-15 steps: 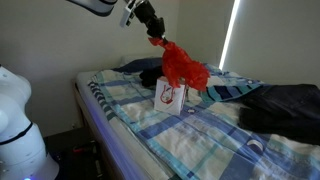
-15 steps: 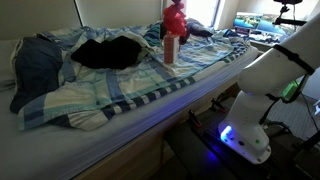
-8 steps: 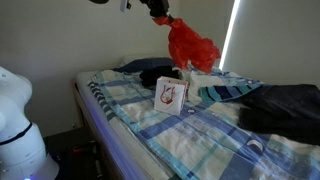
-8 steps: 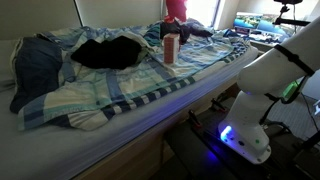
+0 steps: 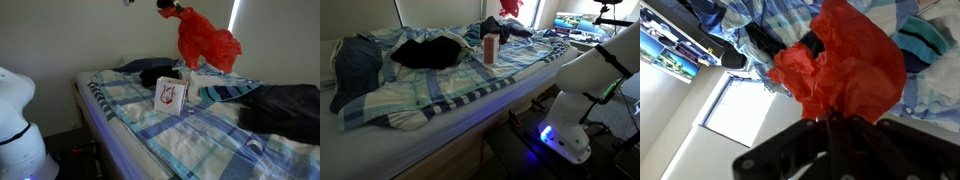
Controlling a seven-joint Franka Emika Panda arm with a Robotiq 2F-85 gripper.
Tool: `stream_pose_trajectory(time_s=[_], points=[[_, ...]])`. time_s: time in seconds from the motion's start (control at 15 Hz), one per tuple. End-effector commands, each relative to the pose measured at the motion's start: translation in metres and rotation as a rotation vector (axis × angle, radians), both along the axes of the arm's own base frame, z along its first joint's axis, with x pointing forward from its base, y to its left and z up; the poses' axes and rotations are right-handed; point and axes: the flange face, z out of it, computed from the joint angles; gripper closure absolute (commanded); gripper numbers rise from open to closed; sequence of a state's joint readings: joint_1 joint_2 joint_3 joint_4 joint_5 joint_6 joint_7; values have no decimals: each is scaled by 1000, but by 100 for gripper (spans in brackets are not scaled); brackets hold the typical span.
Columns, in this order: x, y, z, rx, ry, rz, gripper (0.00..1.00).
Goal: Take the red wrapper from the bag and put it on the bed
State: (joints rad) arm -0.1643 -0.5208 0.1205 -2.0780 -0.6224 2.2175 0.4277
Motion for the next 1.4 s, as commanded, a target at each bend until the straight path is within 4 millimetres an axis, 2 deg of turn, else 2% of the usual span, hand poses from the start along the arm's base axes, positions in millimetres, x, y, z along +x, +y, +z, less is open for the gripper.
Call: stream_pose_trajectory(time_s=[0.0,0.47,1.0,1.2,1.33], points=[[-8,-33,-25,43,3,-81,100],[-21,-108,-84,125,59,-217,100],[-43,-208,-181,388,103,-398,100],[-44,-231,-217,486,101,-447,100],[-39,-236,-237,538,113,-469,100]])
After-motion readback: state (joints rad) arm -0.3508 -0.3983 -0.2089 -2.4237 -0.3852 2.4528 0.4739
